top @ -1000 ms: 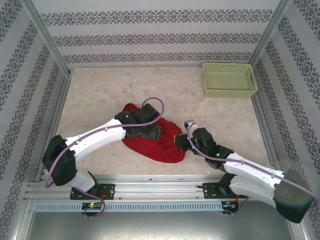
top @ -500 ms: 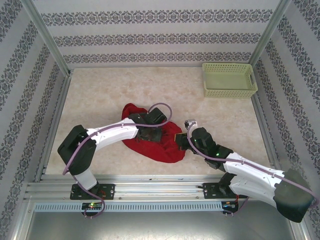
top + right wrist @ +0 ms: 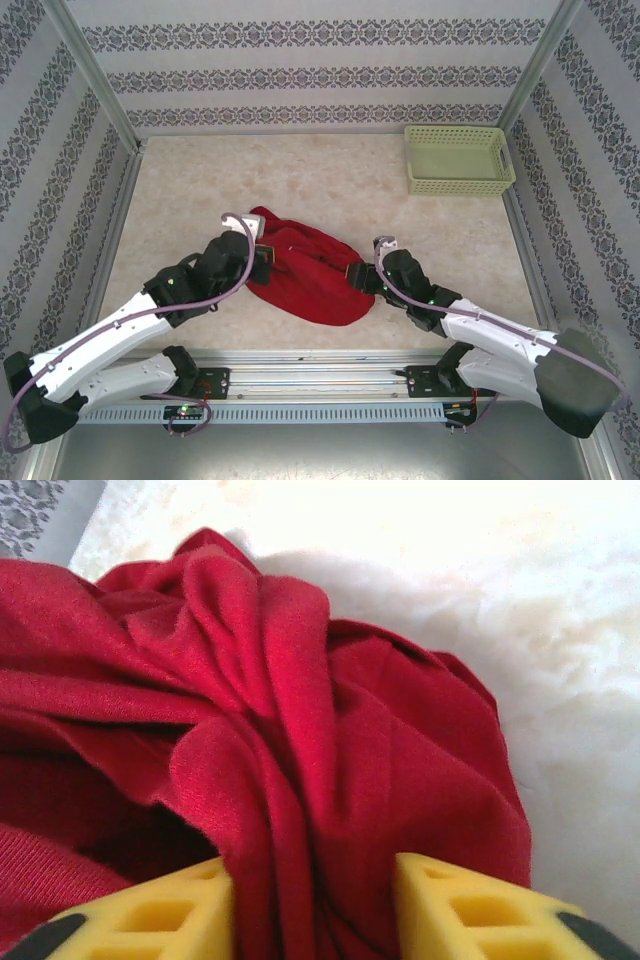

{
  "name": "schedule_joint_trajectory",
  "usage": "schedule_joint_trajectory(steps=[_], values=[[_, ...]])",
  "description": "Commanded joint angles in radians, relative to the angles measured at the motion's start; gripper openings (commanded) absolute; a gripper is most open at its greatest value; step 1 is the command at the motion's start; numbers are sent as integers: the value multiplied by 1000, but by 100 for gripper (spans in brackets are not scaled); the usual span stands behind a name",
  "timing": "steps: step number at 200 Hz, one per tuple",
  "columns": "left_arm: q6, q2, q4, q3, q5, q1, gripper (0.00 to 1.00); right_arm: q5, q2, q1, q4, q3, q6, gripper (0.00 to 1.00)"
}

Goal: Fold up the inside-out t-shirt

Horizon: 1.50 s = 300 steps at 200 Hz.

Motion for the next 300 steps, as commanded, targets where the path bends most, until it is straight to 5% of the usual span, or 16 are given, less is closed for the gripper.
schedule_joint_trajectory(steps=[1, 66, 93, 172, 197, 210, 245, 285, 300], values=[[-8, -43, 28, -127, 34, 2, 0, 12, 8, 1, -117, 88, -58, 58], [-135, -177, 89, -354, 134, 2, 0, 234, 182, 81, -554, 452, -213, 76], [-158, -179, 152, -403, 164, 2, 0, 258, 253, 173, -637, 568, -240, 76], [-152, -202, 141, -408, 118, 2, 0, 227, 495, 239, -690, 646, -189, 65], [-150, -197, 144, -404, 110, 2, 0, 305, 564, 237, -760, 670, -146, 54], [-149, -197, 139, -400, 97, 2, 0, 335, 573, 234, -774, 677, -137, 33], [-80, -163, 114, -312, 5, 18, 0, 276, 458, 226, -734, 707, -170, 0], [104, -40, 85, 24, -58, 124, 0, 190, 148, 121, -623, 725, -199, 0], [175, 9, 56, 210, -73, 139, 0, 56, 3, 59, -481, 691, -226, 0]])
